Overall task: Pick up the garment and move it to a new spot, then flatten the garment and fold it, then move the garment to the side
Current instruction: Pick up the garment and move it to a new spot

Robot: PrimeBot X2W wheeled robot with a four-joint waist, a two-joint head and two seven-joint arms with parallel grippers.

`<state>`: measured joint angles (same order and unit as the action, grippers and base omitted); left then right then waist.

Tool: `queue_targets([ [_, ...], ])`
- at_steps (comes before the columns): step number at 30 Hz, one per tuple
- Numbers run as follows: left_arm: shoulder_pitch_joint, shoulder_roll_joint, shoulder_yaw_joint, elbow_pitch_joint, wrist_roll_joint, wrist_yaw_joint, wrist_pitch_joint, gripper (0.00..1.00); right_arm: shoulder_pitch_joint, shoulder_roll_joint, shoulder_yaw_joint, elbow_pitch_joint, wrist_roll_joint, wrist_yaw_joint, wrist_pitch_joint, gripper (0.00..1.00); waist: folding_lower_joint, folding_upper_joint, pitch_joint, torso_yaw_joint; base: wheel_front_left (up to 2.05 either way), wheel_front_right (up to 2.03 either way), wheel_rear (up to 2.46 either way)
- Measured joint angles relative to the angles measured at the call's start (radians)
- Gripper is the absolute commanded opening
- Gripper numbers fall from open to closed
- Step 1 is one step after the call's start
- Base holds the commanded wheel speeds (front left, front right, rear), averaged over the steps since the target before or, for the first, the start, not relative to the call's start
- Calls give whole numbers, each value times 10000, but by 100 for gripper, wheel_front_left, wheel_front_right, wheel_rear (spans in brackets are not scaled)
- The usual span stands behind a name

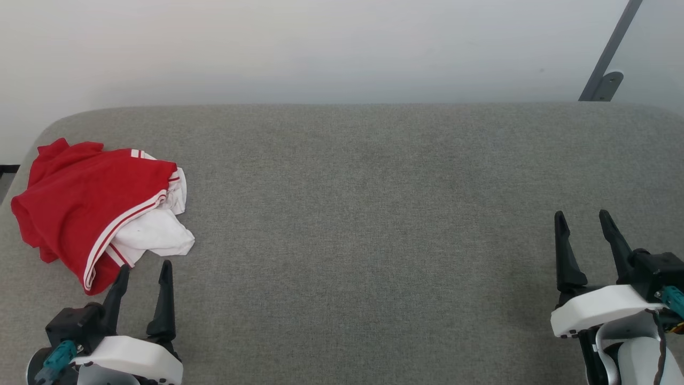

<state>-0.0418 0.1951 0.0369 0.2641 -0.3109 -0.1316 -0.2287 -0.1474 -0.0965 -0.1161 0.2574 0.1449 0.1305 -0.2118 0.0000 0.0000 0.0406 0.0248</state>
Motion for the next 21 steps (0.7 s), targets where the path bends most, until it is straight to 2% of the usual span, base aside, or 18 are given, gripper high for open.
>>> queue_targets([
  [10,-31,59,8,94,449,0,-146,100,44,63,-207,-150,-527,0,-188,100,0,0,101,176,0,0,0],
  [19,-127,-127,384,385,1062,0,-314,100,109,209,46,-46,-1066,2,-395,100,0,0,171,1549,0,0,0],
  [20,-127,-127,384,385,1062,0,-314,100,109,209,46,-46,-1066,2,-395,100,0,0,171,1549,0,0,0],
  [21,-94,-255,525,334,1210,0,-318,100,13,224,267,13,-1116,2,-410,100,0,0,197,1950,0,0,0],
])
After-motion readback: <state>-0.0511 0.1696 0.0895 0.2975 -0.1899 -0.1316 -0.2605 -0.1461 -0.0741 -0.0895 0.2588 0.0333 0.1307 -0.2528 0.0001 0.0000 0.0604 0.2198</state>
